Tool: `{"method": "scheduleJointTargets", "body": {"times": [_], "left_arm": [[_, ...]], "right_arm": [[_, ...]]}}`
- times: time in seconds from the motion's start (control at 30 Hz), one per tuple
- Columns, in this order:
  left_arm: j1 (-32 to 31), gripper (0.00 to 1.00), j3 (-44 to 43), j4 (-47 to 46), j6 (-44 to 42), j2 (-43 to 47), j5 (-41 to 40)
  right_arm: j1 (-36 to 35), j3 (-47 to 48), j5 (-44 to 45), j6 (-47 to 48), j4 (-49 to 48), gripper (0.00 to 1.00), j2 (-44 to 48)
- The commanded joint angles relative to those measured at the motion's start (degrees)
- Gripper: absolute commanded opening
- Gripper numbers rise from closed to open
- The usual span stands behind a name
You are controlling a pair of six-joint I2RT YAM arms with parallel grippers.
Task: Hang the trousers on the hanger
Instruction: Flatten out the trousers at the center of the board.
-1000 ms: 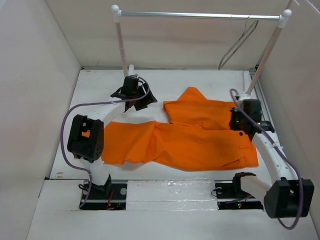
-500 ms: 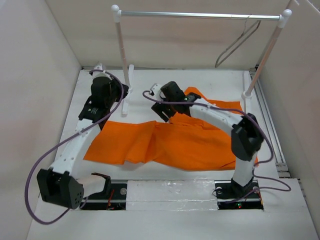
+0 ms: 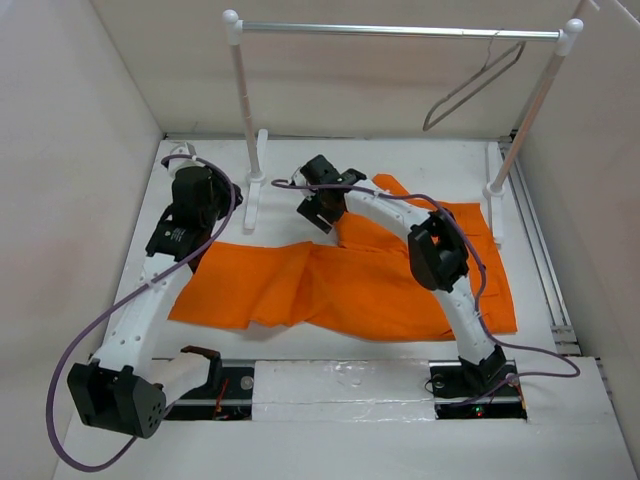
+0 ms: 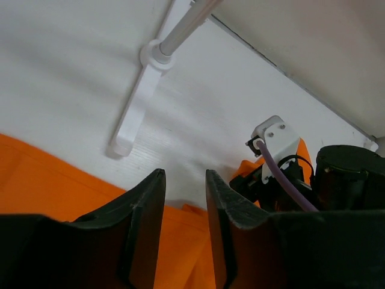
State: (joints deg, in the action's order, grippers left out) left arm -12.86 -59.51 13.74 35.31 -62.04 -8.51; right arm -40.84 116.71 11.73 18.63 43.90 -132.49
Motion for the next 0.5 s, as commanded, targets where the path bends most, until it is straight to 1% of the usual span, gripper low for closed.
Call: {"method": "scheduleJointTargets", "body": {"times": [0.0, 0.03, 0.07, 0.1, 0.13, 0.17, 0.2, 0.3, 0.33, 0.4, 0.43, 0.47], "left_arm": [[0.73, 0.30, -1.66, 0.59, -0.86, 2.80, -1.33], [0.73, 0.35, -2.01, 0.76, -0.86, 3.15, -1.33], [0.73, 0.35, -2.19, 0.94, -0.94, 3.24, -1.77], [0.73, 0.35, -2.02, 1.03, -0.68, 3.42, -1.94], [0.73, 0.36, -1.84, 0.94, -0.51, 3.85, -2.03], [0.73, 0.40, -1.76, 1.20, -0.33, 3.94, -2.38], [0.73, 0.40, -1.58, 1.29, 0.02, 4.12, -2.39], [0.73, 0.41, -0.79, 1.47, 0.37, 4.38, -3.17], [0.73, 0.46, -0.44, 1.47, 0.55, 4.30, -3.26], [0.73, 0.47, -0.09, 1.64, 0.37, 3.77, -2.48], [0.73, 0.52, 0.18, 1.73, 0.11, 2.99, -2.13], [0.73, 0.52, 0.27, 1.99, 0.02, 2.54, -1.08]], "right_arm": [[2.25, 3.88, 4.01, -0.96, 4.52, 0.77, -1.45], [2.26, 3.53, 3.48, -0.71, 4.88, 0.71, -1.63], [2.26, 3.09, 3.04, -0.79, 4.88, 0.50, -1.64], [2.26, 2.39, 3.04, -0.88, 4.71, 0.40, -0.94], [2.26, 0.12, 2.87, -0.79, 2.53, 0.27, -0.24], [2.26, -0.68, 2.52, -0.88, 1.64, 0.04, 0.73], [2.26, -1.21, 2.25, -0.97, 0.84, 0.00, 2.48], [1.03, -1.39, 0.85, -1.32, -1.27, 0.00, 6.43], [0.42, -1.74, -0.55, -1.23, -3.10, 0.00, 10.98], [-0.38, -4.89, -2.31, -1.32, -5.65, 0.00, 17.14], [-0.99, -6.65, -4.15, -1.75, -8.54, 0.00, 24.13], [-1.00, -11.19, -4.43, -2.28, -10.13, 0.00, 27.68]]}}
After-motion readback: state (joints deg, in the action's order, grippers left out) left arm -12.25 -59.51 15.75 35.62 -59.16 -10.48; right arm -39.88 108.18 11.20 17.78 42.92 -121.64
